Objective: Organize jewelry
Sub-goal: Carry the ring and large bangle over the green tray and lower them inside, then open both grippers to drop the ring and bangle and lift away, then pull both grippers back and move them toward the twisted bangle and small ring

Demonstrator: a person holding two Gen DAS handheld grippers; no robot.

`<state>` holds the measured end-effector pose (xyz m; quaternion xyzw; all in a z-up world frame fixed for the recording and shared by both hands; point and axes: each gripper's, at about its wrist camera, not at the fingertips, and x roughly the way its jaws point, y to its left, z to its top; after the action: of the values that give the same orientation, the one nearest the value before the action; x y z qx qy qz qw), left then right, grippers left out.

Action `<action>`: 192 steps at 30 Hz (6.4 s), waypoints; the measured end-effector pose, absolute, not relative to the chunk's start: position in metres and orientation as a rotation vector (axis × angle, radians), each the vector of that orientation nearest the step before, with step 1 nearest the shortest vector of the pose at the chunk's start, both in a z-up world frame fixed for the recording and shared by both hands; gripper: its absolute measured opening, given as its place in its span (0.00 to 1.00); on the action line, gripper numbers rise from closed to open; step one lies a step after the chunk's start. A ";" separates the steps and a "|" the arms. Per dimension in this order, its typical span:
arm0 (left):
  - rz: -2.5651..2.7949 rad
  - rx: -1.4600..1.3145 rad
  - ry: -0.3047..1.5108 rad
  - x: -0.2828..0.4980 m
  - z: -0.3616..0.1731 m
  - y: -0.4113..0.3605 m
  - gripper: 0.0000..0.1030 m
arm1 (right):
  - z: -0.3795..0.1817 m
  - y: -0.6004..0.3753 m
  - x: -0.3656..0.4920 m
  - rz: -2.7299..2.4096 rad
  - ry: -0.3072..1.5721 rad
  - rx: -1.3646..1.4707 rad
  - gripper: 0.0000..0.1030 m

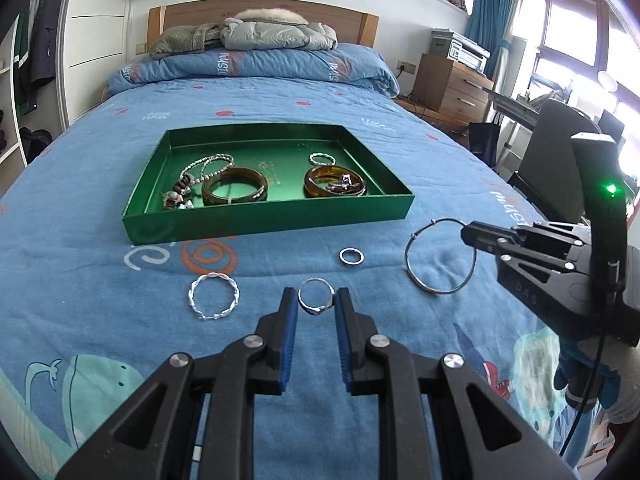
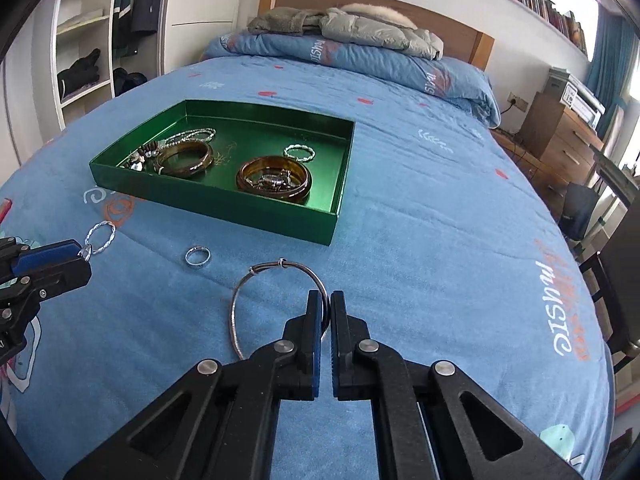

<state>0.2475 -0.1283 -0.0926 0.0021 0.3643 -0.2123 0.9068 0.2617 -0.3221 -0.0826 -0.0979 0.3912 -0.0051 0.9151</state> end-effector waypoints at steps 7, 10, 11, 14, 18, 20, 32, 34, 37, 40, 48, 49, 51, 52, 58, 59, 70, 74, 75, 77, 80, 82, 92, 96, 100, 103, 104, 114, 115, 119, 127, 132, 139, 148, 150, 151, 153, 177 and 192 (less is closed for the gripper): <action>-0.442 0.000 0.726 0.236 -0.077 -0.121 0.17 | -0.051 -0.316 0.245 -0.038 0.760 -0.231 0.03; -0.446 -0.007 0.713 0.229 -0.070 -0.116 0.17 | -0.039 -0.315 0.236 -0.050 0.745 -0.240 0.03; -0.447 -0.008 0.710 0.227 -0.069 -0.115 0.17 | -0.035 -0.314 0.233 -0.054 0.740 -0.245 0.03; -0.453 -0.016 0.700 0.219 -0.062 -0.110 0.17 | -0.023 -0.310 0.222 -0.068 0.728 -0.263 0.03; -0.456 -0.022 0.682 0.207 -0.051 -0.101 0.17 | -0.008 -0.304 0.203 -0.082 0.714 -0.275 0.03; -0.457 -0.022 0.673 0.201 -0.044 -0.096 0.17 | 0.000 -0.301 0.194 -0.089 0.705 -0.281 0.03; -0.456 -0.040 0.645 0.180 -0.022 -0.068 0.17 | 0.030 -0.276 0.157 -0.089 0.668 -0.300 0.03; -0.450 -0.042 0.641 0.179 -0.021 -0.064 0.17 | 0.033 -0.272 0.156 -0.085 0.662 -0.300 0.03; -0.437 -0.047 0.639 0.182 -0.020 -0.055 0.17 | 0.036 -0.269 0.159 -0.078 0.655 -0.300 0.03; -0.419 -0.051 0.642 0.190 -0.021 -0.046 0.17 | 0.038 -0.265 0.165 -0.069 0.645 -0.303 0.03; -0.366 -0.075 0.669 0.237 -0.029 -0.027 0.17 | 0.034 -0.253 0.212 -0.013 0.630 -0.304 0.03; -0.358 -0.080 0.674 0.246 -0.030 -0.025 0.17 | 0.033 -0.250 0.219 -0.006 0.628 -0.304 0.03; -0.343 -0.090 0.682 0.266 -0.031 -0.021 0.17 | 0.030 -0.246 0.237 0.015 0.623 -0.302 0.03; -0.336 -0.090 0.682 0.276 -0.031 -0.020 0.17 | 0.028 -0.244 0.249 0.026 0.620 -0.301 0.03; -0.298 -0.089 0.687 0.344 -0.032 -0.025 0.17 | 0.015 -0.227 0.313 0.082 0.605 -0.292 0.03; -0.296 -0.090 0.690 0.355 -0.033 -0.027 0.17 | 0.013 -0.225 0.323 0.088 0.606 -0.289 0.03; -0.265 -0.113 0.783 0.463 -0.067 -0.054 0.17 | -0.022 -0.212 0.419 0.128 0.627 -0.232 0.03; -0.264 -0.098 0.808 0.476 -0.081 -0.063 0.17 | -0.036 -0.206 0.435 0.138 0.643 -0.229 0.03; -0.261 -0.096 0.816 0.479 -0.084 -0.064 0.17 | -0.040 -0.205 0.438 0.140 0.648 -0.226 0.03; -0.257 -0.102 0.837 0.483 -0.090 -0.065 0.17 | -0.046 -0.205 0.446 0.143 0.661 -0.214 0.03; -0.248 -0.097 0.857 0.488 -0.097 -0.068 0.17 | -0.057 -0.208 0.453 0.137 0.683 -0.186 0.03; -0.246 -0.091 0.868 0.490 -0.101 -0.070 0.17 | -0.063 -0.214 0.456 0.127 0.694 -0.165 0.03; -0.228 -0.088 0.921 0.499 -0.118 -0.075 0.17 | -0.082 -0.256 0.481 0.050 0.783 -0.029 0.03; -0.217 -0.073 0.919 0.499 -0.121 -0.075 0.17 | -0.095 -0.268 0.486 0.059 0.834 0.040 0.03; -0.208 -0.058 0.910 0.498 -0.123 -0.077 0.17 | -0.108 -0.273 0.488 0.098 0.885 0.108 0.03; -0.202 -0.062 0.908 0.498 -0.124 -0.076 0.17 | -0.114 -0.271 0.489 0.101 0.907 0.102 0.03; -0.201 -0.066 0.908 0.498 -0.124 -0.075 0.17 | -0.115 -0.272 0.488 0.102 0.910 0.102 0.03; -0.189 -0.098 0.922 0.500 -0.126 -0.070 0.18 | -0.118 -0.270 0.487 0.089 0.922 0.080 0.07; -0.189 -0.096 0.922 0.500 -0.125 -0.070 0.18 | -0.118 -0.270 0.487 0.088 0.923 0.081 0.14; -0.190 -0.083 0.920 0.499 -0.125 -0.070 0.18 | -0.110 -0.271 0.484 0.084 0.900 0.095 0.34; -0.200 -0.081 0.918 0.491 -0.115 -0.073 0.32 | -0.083 -0.273 0.468 0.056 0.844 0.076 0.43; -0.209 -0.070 0.899 0.482 -0.095 -0.075 0.36 | -0.058 -0.280 0.442 0.032 0.795 0.073 0.47; -0.220 -0.059 0.865 0.466 -0.065 -0.076 0.41 | -0.029 -0.287 0.405 0.025 0.749 0.074 0.58; -0.238 -0.052 0.847 0.437 -0.038 -0.071 0.46 | -0.010 -0.293 0.365 0.006 0.720 0.076 0.62; -0.237 -0.056 0.840 0.430 -0.033 -0.069 0.46 | -0.006 -0.293 0.357 0.000 0.715 0.080 0.62; -0.237 -0.059 0.832 0.426 -0.031 -0.068 0.46 | -0.004 -0.294 0.354 -0.002 0.712 0.082 0.62; -0.237 -0.067 0.823 0.418 -0.028 -0.065 0.46 | 0.000 -0.295 0.346 -0.009 0.706 0.085 0.63; -0.205 -0.077 0.732 0.318 0.010 -0.020 0.46 | 0.015 -0.274 0.253 -0.060 0.668 0.133 0.65; -0.170 -0.041 0.711 0.248 0.010 0.019 0.50 | 0.021 -0.254 0.201 -0.116 0.659 0.157 0.68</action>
<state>0.2480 0.0187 0.0096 -0.0203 0.3478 -0.0829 0.9337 0.2011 -0.2539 0.0214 0.0771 0.3230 -0.0570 0.9415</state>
